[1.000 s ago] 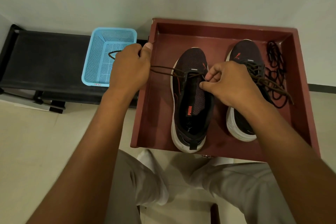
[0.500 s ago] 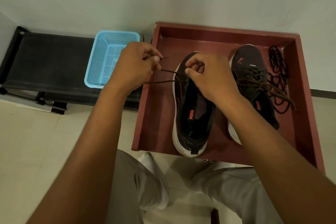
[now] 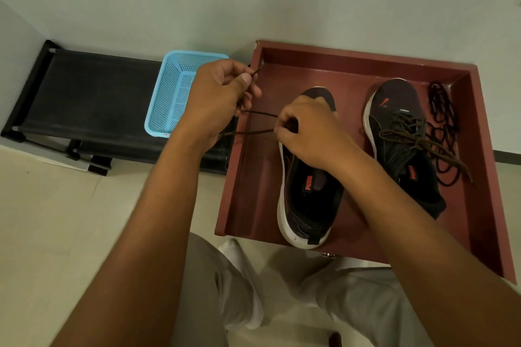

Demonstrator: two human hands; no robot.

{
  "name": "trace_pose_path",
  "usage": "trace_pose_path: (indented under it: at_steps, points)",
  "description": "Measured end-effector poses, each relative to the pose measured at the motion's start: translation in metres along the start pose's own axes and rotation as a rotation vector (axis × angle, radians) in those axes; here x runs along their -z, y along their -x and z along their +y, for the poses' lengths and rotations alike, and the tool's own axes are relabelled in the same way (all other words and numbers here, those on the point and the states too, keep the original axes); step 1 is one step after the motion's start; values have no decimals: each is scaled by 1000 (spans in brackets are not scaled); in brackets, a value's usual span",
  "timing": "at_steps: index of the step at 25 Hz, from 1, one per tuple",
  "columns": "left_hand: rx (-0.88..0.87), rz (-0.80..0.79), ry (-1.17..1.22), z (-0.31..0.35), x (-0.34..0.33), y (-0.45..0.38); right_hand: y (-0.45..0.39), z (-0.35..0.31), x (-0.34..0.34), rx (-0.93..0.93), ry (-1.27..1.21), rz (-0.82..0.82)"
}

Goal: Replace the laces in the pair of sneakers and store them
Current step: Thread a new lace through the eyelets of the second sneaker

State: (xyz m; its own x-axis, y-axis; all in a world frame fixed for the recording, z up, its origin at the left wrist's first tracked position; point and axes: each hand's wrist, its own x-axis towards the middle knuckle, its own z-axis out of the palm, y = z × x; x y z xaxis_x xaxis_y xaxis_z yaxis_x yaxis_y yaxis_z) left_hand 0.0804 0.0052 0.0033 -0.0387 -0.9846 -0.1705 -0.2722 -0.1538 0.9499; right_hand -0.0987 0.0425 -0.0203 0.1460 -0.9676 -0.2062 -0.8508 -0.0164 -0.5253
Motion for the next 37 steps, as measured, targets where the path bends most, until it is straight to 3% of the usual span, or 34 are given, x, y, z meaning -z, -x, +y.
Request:
trace_pose_path:
  at_steps: [5, 15, 19, 28, 32, 37]
  points:
    - [-6, 66, -6, 1, -2, 0, 2, 7, 33, -3, -576, -18]
    - [-4, 70, -6, -4, -5, -6, 17, 7, 84, 167, -1067, 62]
    - [-4, 63, -2, -5, -13, -7, 18, 6, 77, 236, -624, 30]
    - [-93, 34, -45, -10, -33, -9, 18, -16, 13, 182, 200, -115]
    - [-148, 38, -143, -15, -44, -12, 48, -36, -6, 141, 392, -193]
    - [-196, -8, -193, -16, -51, -9, 69, -38, -19, 286, 231, -180]
